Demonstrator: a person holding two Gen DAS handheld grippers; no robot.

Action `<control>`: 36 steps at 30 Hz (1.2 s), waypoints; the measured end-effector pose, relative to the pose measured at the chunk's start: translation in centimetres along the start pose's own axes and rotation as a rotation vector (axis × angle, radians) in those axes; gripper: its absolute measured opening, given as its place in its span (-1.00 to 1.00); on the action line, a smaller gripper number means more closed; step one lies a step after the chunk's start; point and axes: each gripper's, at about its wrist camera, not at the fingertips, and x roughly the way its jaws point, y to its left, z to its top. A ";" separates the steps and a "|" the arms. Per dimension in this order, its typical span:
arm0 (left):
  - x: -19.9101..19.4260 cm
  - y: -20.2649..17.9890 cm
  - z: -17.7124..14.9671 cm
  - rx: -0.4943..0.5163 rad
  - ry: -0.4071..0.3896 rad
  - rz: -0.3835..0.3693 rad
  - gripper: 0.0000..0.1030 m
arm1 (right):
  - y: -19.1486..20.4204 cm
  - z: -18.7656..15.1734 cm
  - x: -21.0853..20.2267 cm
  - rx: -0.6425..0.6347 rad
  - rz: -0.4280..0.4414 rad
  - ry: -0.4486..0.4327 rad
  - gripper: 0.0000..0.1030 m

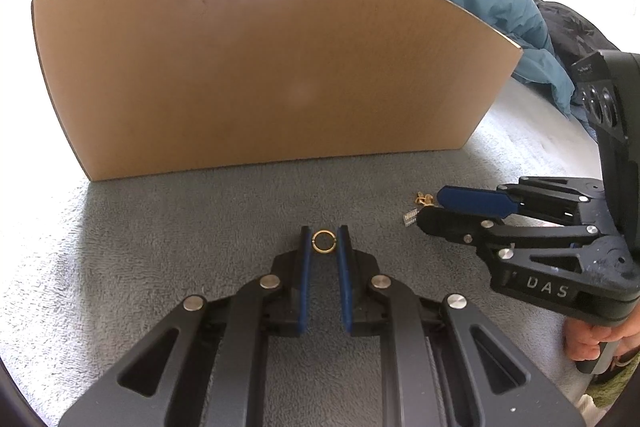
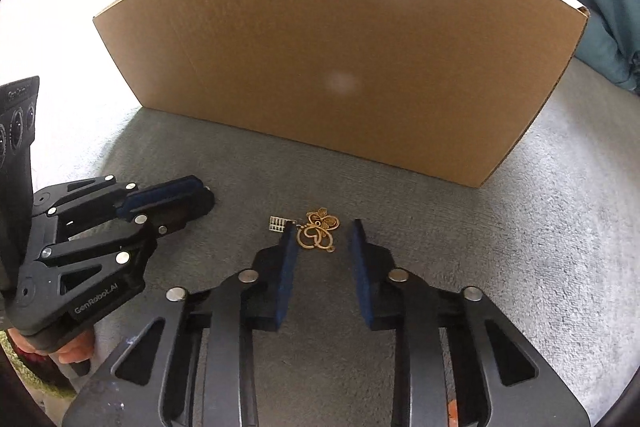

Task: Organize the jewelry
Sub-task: 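Lower the right tool onto the gold butterfly pendant, then close the right tool on the butterfly pendant while the left tool closes on the ring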

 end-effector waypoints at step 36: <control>0.0 -0.1 0.2 0.002 0.004 0.005 -0.78 | -3.0 -2.5 -4.5 0.012 0.085 0.029 -0.35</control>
